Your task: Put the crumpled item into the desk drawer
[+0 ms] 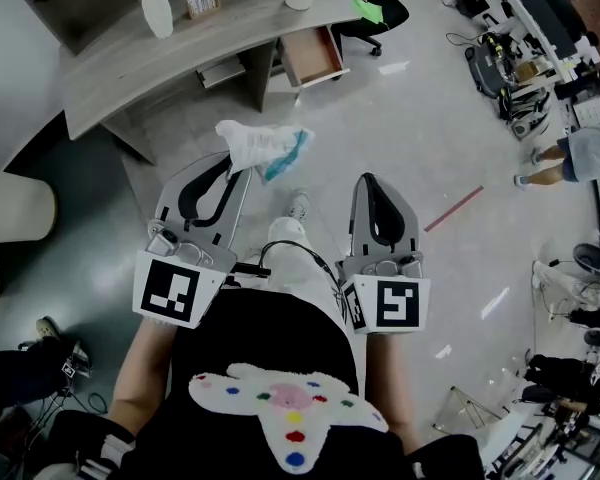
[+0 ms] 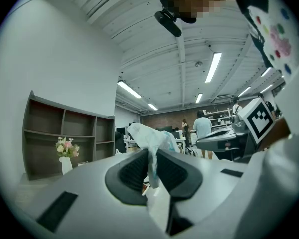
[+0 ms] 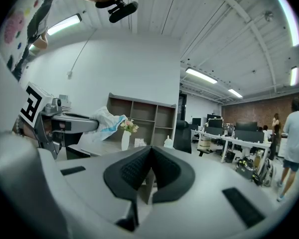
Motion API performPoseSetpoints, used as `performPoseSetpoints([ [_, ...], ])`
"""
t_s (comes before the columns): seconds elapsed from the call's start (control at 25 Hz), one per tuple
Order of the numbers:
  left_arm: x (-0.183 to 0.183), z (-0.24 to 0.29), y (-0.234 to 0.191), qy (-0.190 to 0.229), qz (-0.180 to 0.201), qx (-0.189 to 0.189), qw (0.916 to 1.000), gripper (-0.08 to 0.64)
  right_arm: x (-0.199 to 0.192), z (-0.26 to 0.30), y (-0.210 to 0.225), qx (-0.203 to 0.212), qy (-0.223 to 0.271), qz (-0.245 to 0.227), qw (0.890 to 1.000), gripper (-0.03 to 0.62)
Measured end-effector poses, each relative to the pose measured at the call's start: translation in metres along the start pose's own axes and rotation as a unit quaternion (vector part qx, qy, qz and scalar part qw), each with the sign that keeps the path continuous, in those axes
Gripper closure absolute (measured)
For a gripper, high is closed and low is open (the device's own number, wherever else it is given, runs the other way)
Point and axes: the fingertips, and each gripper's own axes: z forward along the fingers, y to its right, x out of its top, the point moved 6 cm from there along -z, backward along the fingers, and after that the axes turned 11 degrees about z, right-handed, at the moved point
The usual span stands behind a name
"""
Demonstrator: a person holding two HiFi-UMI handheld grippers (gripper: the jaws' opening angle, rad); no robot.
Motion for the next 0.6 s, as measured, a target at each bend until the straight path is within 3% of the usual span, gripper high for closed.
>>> performPoseSetpoints([
  [0.6,-0.002,0.064,-0.014,-0.001,0.005,0.016,0.9999,0.502,0.006,0.059,0.039,0.025,-0.002,-0.004,1.000,0.588],
])
